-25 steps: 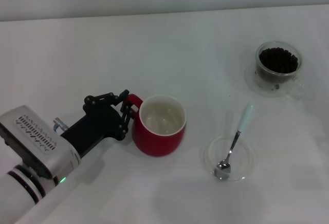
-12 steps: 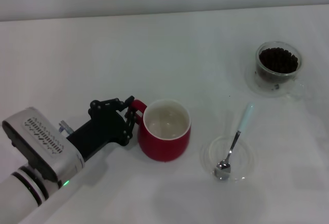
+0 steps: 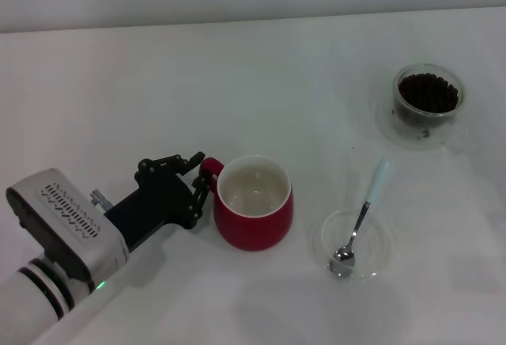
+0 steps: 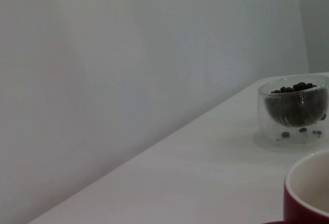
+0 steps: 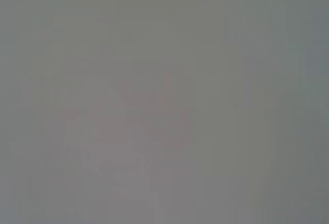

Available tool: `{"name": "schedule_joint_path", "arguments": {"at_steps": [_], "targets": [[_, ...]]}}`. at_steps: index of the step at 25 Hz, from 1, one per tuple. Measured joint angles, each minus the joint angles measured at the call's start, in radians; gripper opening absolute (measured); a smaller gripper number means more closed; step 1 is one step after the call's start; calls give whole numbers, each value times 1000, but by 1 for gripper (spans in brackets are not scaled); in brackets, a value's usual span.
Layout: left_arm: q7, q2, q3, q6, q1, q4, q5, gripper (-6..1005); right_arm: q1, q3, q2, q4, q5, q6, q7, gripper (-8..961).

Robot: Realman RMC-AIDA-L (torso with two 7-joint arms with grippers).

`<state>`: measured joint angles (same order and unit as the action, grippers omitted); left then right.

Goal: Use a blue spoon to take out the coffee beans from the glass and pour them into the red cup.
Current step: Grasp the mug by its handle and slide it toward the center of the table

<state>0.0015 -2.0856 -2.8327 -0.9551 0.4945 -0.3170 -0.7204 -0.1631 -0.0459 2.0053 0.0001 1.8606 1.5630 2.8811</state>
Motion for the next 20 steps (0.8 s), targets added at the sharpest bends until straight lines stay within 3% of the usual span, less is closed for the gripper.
{"name": "schedule_joint_path", "arguments": {"at_steps": [20], "targets": [[44, -2, 3, -32, -34, -1, -10, 445, 11, 4, -1, 2, 0, 0, 3, 857]]}}
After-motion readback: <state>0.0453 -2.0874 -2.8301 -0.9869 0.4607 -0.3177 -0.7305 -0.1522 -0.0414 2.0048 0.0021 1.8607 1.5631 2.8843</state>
